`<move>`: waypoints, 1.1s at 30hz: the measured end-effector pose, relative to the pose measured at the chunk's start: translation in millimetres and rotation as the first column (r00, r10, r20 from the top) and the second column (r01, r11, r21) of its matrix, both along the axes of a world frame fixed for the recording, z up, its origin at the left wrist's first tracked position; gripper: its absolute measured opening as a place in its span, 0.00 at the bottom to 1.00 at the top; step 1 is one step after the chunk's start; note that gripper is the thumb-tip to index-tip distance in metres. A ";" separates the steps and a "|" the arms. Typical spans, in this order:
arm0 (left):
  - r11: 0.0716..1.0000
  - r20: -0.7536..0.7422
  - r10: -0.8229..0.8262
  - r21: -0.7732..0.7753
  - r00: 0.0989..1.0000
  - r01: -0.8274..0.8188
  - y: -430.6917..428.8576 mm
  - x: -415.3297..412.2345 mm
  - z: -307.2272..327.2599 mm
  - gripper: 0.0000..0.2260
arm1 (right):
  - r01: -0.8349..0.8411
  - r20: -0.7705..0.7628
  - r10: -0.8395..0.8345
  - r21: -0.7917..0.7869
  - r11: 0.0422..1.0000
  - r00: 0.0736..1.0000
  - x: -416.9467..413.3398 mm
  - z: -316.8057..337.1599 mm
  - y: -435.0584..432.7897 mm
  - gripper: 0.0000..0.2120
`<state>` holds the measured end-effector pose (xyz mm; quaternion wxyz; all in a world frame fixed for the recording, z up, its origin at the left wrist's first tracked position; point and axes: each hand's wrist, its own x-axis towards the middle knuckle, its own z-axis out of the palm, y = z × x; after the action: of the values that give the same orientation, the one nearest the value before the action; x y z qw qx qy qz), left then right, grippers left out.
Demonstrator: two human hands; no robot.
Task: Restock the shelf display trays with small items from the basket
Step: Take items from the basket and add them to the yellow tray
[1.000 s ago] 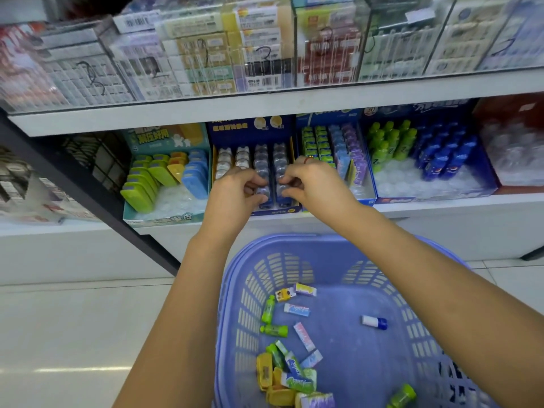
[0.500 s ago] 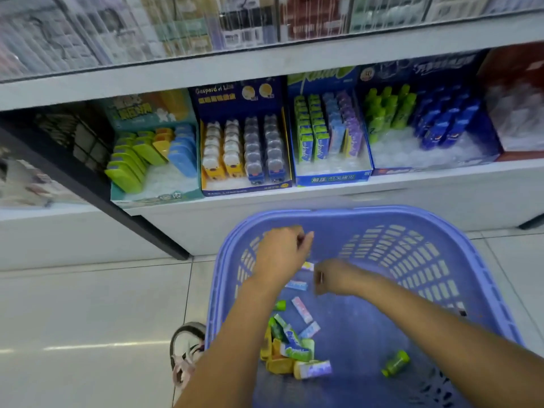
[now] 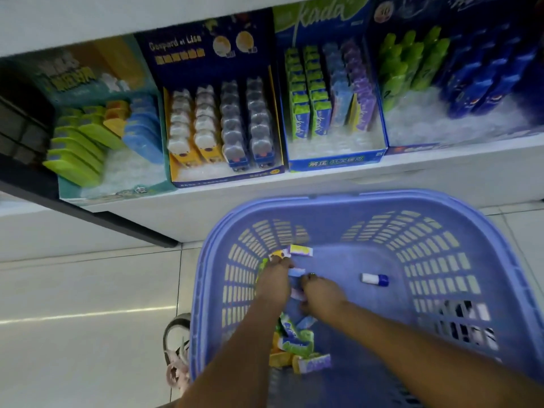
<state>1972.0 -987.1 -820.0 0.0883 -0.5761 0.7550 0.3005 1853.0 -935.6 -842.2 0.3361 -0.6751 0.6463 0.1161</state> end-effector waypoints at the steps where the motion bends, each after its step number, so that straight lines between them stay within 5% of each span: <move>1: 0.998 0.043 -0.045 -0.037 0.998 0.047 1.1 2.0 -5.0 0.14 | 0.009 0.016 -0.010 0.010 1.000 1.000 -4.1 3.6 -3.4 0.19; 4: 0.995 0.098 -0.089 -0.036 0.991 0.093 2.3 4.4 -17.9 0.14 | 0.010 0.101 -0.023 0.131 0.991 0.995 -24.0 20.9 -18.2 0.10; 8: 0.999 0.080 0.015 -0.046 0.997 -0.011 -2.5 -0.2 -10.8 0.11 | -0.007 0.314 -0.108 0.344 0.939 0.943 -52.0 65.8 -38.1 0.12; 13: 0.978 -0.168 0.184 0.129 0.968 -0.164 -14.6 -17.1 21.7 0.10 | 0.064 0.591 -0.411 0.518 0.853 0.695 -77.8 137.7 -50.2 0.07; 18: 0.884 -0.414 0.320 0.454 0.852 -0.112 -39.6 -32.1 91.8 0.09 | 0.055 0.748 -0.297 0.331 0.942 0.594 -89.2 214.0 -53.3 0.03; 23: 0.806 -0.642 0.374 0.582 0.669 0.108 -41.7 -35.5 169.7 0.08 | 0.325 0.909 -0.214 0.095 0.941 0.357 -95.0 271.9 -56.4 0.14; 28: 0.870 -0.774 0.421 0.492 0.472 0.030 -40.6 -38.8 224.2 0.05 | 0.677 0.810 -0.089 -0.417 0.607 0.579 -106.7 294.0 -75.9 0.09; 30: 0.895 -0.811 0.427 0.441 0.400 -0.062 -42.9 -39.5 233.6 0.05 | 0.654 0.719 -0.080 -0.572 0.495 0.690 -109.7 295.2 -85.3 0.08; 33: 0.909 -0.836 0.416 0.390 0.357 -0.146 -46.5 -39.4 237.6 0.02 | 0.557 0.586 -0.095 -0.690 0.463 0.805 -108.9 296.3 -101.3 0.08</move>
<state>1932.6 -1033.6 -582.4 -0.3157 -0.4261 0.5253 0.6654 1744.1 -1036.8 -545.9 0.1315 -0.6143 0.6391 -0.4438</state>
